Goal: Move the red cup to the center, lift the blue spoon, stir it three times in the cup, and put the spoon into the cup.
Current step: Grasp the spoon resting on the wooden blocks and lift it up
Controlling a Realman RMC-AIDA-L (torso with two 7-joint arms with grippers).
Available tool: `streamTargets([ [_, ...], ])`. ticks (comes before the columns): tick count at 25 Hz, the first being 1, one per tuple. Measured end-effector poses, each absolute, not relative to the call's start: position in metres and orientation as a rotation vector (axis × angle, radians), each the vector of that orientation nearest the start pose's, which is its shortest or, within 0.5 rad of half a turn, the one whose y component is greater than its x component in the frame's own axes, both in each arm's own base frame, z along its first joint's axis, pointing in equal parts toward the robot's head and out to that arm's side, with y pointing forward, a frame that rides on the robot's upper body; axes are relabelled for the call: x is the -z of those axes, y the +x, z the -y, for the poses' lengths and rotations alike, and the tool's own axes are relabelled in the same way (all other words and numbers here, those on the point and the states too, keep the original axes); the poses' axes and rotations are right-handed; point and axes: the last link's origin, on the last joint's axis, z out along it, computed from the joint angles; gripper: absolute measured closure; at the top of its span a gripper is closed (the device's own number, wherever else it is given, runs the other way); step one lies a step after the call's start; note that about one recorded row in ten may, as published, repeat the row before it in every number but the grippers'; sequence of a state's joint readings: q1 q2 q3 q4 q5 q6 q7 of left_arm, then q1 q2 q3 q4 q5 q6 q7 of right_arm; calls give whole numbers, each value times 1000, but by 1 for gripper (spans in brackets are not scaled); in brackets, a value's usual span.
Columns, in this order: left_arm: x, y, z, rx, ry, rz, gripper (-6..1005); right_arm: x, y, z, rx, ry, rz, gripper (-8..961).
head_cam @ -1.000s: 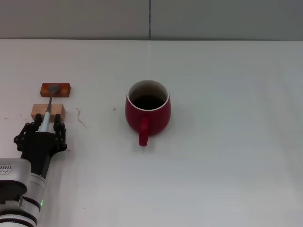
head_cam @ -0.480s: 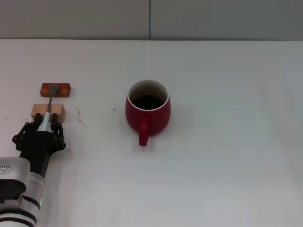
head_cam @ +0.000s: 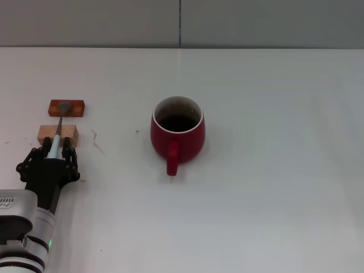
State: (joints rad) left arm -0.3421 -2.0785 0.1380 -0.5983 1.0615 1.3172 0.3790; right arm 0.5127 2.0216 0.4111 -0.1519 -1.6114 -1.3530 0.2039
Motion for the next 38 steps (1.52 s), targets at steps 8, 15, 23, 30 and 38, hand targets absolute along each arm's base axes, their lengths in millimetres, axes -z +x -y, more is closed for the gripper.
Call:
streamTargets([
  [8, 87, -328, -233, 426, -1536, 736, 673, -101, 364, -338, -610, -1307, -311, 306],
  [15, 87, -328, -234, 426, -1531, 738, 722, -101, 364, -338, -610, -1309, -310, 306],
  [23, 87, -328, -234, 427, -1531, 739, 767, -101, 364, -338, -610, -1309, -310, 307],
  [30, 87, -328, -234, 424, -1531, 735, 796, -101, 363, -338, -613, -1308, -307, 306],
  [38, 87, -328, -234, 422, -1532, 733, 829, -101, 363, -336, -617, -1304, -305, 307],
])
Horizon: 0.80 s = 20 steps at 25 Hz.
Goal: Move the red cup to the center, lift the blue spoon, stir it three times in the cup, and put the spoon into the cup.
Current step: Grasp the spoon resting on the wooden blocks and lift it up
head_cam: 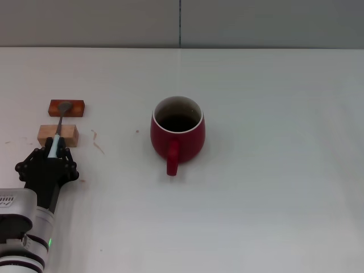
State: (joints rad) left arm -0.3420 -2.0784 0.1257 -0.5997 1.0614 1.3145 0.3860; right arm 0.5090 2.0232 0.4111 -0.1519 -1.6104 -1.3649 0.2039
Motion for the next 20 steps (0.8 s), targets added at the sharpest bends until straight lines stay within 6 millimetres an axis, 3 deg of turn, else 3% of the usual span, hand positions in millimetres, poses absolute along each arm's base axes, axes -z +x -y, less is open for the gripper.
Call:
streamTargets([
  [16, 87, -328, -234, 429, -1528, 741, 832, -102, 363, -335, -623, -1299, -299, 307],
  [20, 86, -326, -235, 504, -1524, 778, 833, -102, 363, -334, -622, -1298, -299, 307],
])
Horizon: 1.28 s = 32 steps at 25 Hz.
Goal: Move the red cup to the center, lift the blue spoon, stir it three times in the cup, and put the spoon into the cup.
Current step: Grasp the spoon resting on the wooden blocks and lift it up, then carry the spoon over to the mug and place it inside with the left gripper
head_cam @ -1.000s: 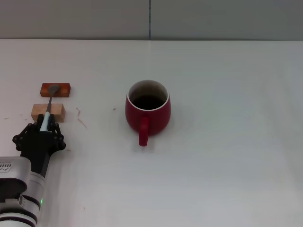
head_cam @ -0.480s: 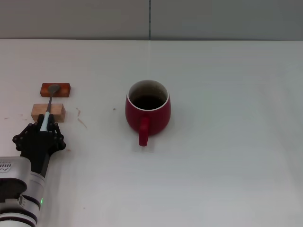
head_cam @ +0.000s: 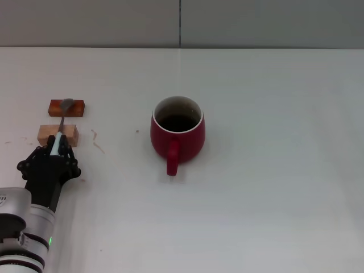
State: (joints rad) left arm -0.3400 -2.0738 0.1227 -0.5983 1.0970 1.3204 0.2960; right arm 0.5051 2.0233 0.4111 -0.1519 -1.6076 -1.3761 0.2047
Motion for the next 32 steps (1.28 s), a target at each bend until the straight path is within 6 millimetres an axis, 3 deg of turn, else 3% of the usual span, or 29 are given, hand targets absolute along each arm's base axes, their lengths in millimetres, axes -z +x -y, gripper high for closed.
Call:
streamTargets([
  [14, 78, -320, -233, 699, -1488, 835, 837, -102, 363, -335, -619, -1302, -301, 307],
  [21, 54, -327, -236, 1085, -1373, 1025, 838, -102, 364, -335, -619, -1300, -301, 306],
  [32, 23, -339, -246, 1515, -1239, 1314, 841, -102, 364, -334, -620, -1292, -305, 307],
])
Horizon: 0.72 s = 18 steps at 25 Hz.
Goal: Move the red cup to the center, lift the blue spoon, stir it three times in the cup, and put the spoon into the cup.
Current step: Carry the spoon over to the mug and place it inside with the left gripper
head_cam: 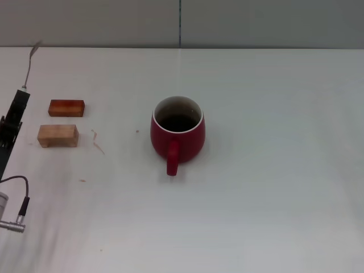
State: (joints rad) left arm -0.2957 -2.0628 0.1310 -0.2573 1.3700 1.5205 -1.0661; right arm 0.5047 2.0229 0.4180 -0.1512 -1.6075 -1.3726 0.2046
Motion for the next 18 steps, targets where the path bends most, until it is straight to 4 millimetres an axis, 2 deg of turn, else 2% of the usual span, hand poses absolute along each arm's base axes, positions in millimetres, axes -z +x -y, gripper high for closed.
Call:
streamTargets([
  [3, 11, -336, -247, 1652, -1223, 1354, 842, -100, 363, -334, -625, -1291, -311, 306],
  [7, 2, -334, -250, 1730, -1249, 1370, 843, -98, 362, -334, -629, -1292, -315, 306],
  [9, -11, -329, -254, 1821, -1308, 1375, 843, -96, 362, -335, -632, -1292, -318, 306],
  [11, -15, -327, -255, 1843, -1329, 1373, 844, -96, 361, -335, -633, -1292, -320, 306],
  [13, -30, -321, -259, 1898, -1407, 1340, 844, -94, 361, -335, -635, -1292, -323, 307],
  [14, -30, -321, -259, 1898, -1407, 1340, 845, -94, 361, -335, -635, -1292, -323, 307],
  [18, -50, -315, -266, 1927, -1520, 1282, 846, -93, 361, -334, -635, -1290, -328, 307],
])
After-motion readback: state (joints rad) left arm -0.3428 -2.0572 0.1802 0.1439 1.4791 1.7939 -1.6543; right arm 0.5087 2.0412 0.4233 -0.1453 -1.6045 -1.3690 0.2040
